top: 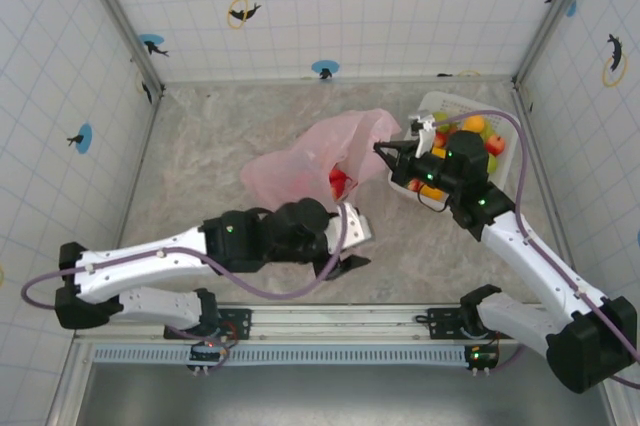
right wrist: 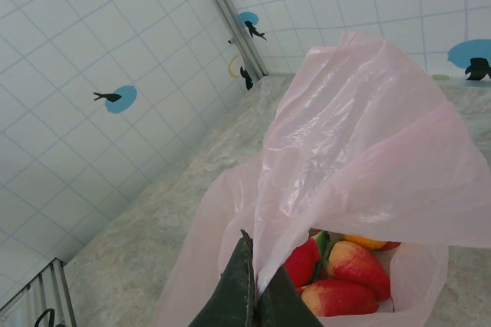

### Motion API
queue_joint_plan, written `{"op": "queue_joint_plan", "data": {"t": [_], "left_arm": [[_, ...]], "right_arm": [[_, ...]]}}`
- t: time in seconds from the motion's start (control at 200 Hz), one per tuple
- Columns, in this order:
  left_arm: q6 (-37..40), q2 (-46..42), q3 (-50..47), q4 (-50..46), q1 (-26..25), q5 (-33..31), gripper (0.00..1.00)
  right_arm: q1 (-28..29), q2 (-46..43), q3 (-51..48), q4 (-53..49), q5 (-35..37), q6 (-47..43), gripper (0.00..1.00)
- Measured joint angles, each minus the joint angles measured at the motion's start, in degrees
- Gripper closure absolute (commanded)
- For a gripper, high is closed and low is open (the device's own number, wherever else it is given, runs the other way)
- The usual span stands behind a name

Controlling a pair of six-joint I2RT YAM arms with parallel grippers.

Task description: Place the fake fruits into the plastic bag and tie a complex knot

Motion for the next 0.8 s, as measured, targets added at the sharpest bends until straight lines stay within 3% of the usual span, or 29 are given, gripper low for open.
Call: {"op": "queue_joint_plan", "data": {"t": [0.275,0.535,0.696,0.801], "left_arm": [[4.5,12.4,0.1,-4.8,-3.8,-11.7,0.27],[7.1,21.9,2.9,-7.7,-5.1,-17.4,0.21],[9.3,24.5,5.2,-7.6,-5.1,-20.7,0.07],[10.0,26.4,5.6,-7.3,-5.1,-22.0,0.05]], "right_arm": [[-0.9,0.0,0.0,0.0,-0.2,0.6,0.96],[-1.0,0.0,0.0,0.0,-0.7,1.0,0.96],[-1.0,0.0,0.0,0.0,-0.9,1.1,0.96],[-1.0,0.0,0.0,0.0,-0.8,1.3,0.96]]}}
